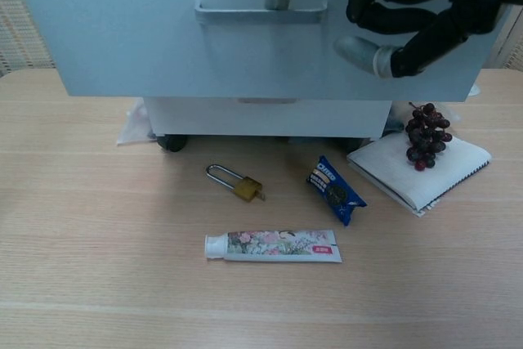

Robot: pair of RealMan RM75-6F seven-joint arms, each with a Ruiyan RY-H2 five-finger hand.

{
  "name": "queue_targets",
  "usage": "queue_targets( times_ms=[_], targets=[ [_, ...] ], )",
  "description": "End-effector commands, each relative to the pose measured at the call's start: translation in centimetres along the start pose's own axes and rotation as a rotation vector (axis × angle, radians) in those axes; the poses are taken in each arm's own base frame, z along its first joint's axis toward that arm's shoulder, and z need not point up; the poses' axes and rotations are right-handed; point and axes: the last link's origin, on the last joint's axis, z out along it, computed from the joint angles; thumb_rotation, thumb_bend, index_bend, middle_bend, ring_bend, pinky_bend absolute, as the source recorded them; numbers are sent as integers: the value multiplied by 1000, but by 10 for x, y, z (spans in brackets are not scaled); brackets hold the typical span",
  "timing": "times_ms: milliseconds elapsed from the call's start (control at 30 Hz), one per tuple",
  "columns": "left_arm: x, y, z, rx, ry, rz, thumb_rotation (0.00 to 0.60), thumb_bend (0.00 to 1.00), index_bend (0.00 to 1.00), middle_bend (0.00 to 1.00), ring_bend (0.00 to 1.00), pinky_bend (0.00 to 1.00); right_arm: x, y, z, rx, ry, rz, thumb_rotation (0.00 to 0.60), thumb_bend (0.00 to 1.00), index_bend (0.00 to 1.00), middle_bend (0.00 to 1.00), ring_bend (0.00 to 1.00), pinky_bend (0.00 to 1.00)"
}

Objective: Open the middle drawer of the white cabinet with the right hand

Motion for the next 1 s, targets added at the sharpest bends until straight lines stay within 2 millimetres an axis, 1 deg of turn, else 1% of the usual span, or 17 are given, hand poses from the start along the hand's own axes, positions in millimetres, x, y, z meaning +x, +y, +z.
queue_targets(
  times_ms=[33,167,200,333,433,533,633,733,800,933,967,1000],
  targets=[
    [0,0,0,1,2,0,600,312,16,0,0,93,3,-1,-6,7,29,11,600,463,216,890,938,974],
    [1,0,0,2,2,0,600,312,17,0,0,93,9,-2,-12,6,86,30,600,463,217,857,923,973],
    [1,0,1,0,3,1,600,312,17,0,0,93,14,1,-16,-13,128,38,600,463,220,847,912,972],
    [1,0,2,0,0,4,600,312,17,0,0,93,19,15,-33,-77,230,57,600,463,245,815,864,963],
    [0,1,3,-2,-5,4,600,312,17,0,0,93,23,30,-48,-134,318,77,600,463,261,801,835,944],
    [-1,0,4,4,-9,5,600,313,16,0,0,93,29,53,-69,-221,430,78,600,463,281,790,812,931],
    [-1,-1,4,9,-14,9,600,312,16,0,0,93,28,72,-91,-318,472,64,600,463,309,777,805,927],
    [-1,0,5,9,-15,8,600,313,17,0,0,93,22,94,-117,-455,448,35,600,463,313,760,793,915],
    [-1,1,5,9,-14,7,600,312,16,0,0,93,15,104,-131,-523,413,31,600,463,313,748,780,904],
    [-1,3,6,8,-15,9,600,312,17,0,0,93,-12,120,-162,-650,279,49,600,463,313,703,729,864],
    [-1,4,6,6,-14,9,600,312,17,0,0,93,-16,122,-166,-664,260,54,600,463,313,691,714,855],
    [-1,5,6,4,-13,8,600,312,17,0,0,93,-25,125,-173,-689,219,66,600,462,313,675,695,841]
  ],
)
